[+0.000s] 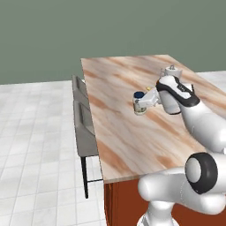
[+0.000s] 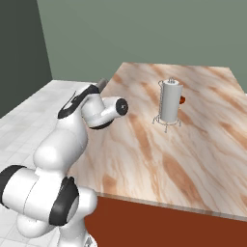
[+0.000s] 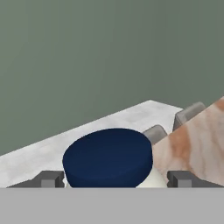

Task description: Move the mustard and mayonnaise from the cabinet to the dining counter.

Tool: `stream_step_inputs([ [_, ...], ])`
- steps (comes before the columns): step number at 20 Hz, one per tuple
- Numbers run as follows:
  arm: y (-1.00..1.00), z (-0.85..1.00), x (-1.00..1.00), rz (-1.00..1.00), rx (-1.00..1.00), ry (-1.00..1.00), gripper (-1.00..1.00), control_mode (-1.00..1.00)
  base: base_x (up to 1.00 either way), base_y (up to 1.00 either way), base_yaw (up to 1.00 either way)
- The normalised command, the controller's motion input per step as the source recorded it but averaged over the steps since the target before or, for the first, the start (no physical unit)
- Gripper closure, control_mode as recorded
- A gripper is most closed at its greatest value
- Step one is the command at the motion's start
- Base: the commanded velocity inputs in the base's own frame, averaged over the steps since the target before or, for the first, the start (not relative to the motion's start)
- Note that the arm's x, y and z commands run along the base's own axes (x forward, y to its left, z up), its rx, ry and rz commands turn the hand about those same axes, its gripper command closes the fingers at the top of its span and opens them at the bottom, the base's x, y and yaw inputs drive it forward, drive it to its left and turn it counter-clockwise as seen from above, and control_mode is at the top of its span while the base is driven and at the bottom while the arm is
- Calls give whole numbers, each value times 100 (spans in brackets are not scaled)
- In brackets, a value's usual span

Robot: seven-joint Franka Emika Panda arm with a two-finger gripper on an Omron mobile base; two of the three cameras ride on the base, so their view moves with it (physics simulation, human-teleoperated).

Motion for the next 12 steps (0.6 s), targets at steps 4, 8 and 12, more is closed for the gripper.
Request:
stream_step_inputs([
  [4,0,-25,25,5,3,0,100,-100,0,0,0],
  [8,0,-22,31,6,5,0,100,-100,0,0,0],
  [12,0,-15,47,4,1,0,100,-100,0,0,0],
])
